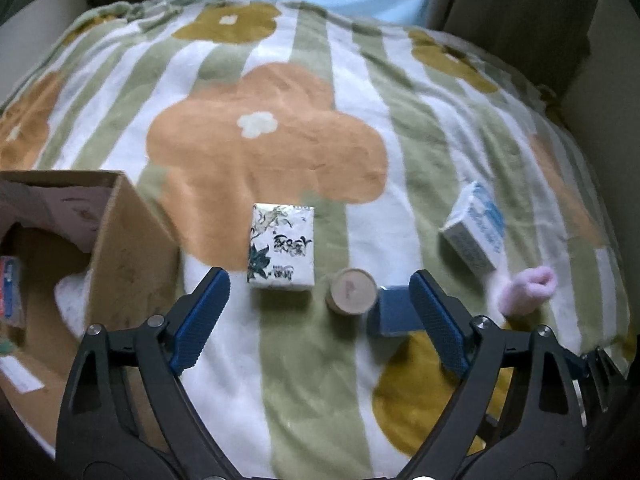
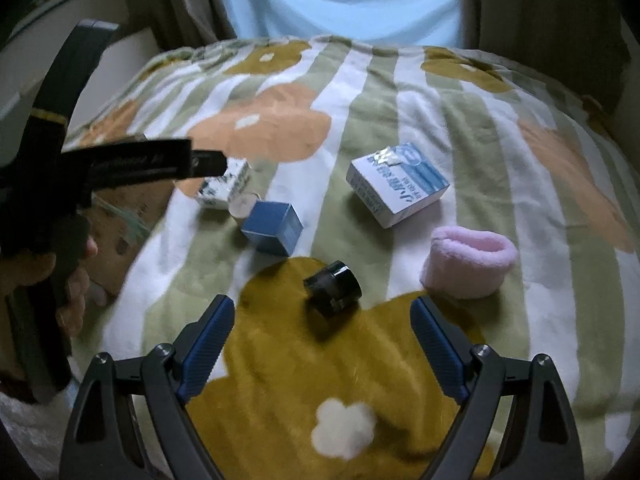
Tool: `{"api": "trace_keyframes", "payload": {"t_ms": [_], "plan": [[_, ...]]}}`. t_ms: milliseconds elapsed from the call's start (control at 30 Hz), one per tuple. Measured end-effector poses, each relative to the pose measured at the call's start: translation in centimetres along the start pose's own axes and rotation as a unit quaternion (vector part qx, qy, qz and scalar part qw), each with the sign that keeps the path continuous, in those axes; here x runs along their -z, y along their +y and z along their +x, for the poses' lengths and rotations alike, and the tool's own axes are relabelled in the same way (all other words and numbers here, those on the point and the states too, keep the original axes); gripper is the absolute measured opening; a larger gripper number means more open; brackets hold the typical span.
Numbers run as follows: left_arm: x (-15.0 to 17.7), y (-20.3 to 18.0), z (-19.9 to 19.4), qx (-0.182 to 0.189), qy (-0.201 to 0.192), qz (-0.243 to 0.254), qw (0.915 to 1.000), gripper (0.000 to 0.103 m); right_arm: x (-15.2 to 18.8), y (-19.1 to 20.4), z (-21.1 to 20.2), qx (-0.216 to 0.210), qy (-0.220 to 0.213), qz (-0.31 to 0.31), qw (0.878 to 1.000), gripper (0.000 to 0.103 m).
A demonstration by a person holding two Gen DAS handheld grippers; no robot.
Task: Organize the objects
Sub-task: 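Grasp the white patterned tissue pack with the left tool while the right tool grasps the black cylinder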
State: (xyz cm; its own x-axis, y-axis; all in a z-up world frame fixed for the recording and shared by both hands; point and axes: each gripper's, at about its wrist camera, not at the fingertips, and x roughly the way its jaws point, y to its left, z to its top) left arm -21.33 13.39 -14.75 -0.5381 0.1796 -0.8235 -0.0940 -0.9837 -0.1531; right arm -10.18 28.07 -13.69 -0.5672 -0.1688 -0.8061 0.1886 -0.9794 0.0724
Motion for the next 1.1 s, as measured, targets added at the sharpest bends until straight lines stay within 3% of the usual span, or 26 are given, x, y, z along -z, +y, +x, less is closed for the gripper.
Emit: {"api": "trace_keyframes", "payload": {"t_ms": [267,467,600,767,900,1033,1100], "plan": [[-0.9,0.7,5.0,-0.029,0.002,0.01,0.9995,0.084,-0.1,0.3,4.4,0.011,0.027,-0.016,0.999,0.088],[-1.1,1.7,6.2,-0.032,0.005,0.002,0.9995,0.074,-0.1,-0.6,6.1,0.006,0.028,-0.011,1.0,0.087],[-1.1,2.1,6.9,-0.028,0.012,0.002,0.9995,0.066,0.3,-0.4,6.9,0.017,0.034,-0.026,0.999,0.077],[-1.1,2.2,7.5,-0.038,0.017,0.01,0.9991,0.053,0.4,-0.4,6.9,0.022,0.027,-0.031,0.999,0.073],[-1.0,2.6,7.3,-0.032,0.015,0.008,0.9993,0.043,0.3,-0.2,7.2,0.024,0.025,-0.043,0.998,0.062],[-1.1,2.8,7.3,-0.026,0.02,0.003,0.9995,0.043,0.2,-0.2,7.1,0.025,0.019,-0.049,0.998,0.042],[-1.1,2.8,7.2,-0.023,0.019,-0.001,0.9995,0.043,0.1,-0.2,7.1,0.022,0.019,-0.048,0.998,0.04]]}}
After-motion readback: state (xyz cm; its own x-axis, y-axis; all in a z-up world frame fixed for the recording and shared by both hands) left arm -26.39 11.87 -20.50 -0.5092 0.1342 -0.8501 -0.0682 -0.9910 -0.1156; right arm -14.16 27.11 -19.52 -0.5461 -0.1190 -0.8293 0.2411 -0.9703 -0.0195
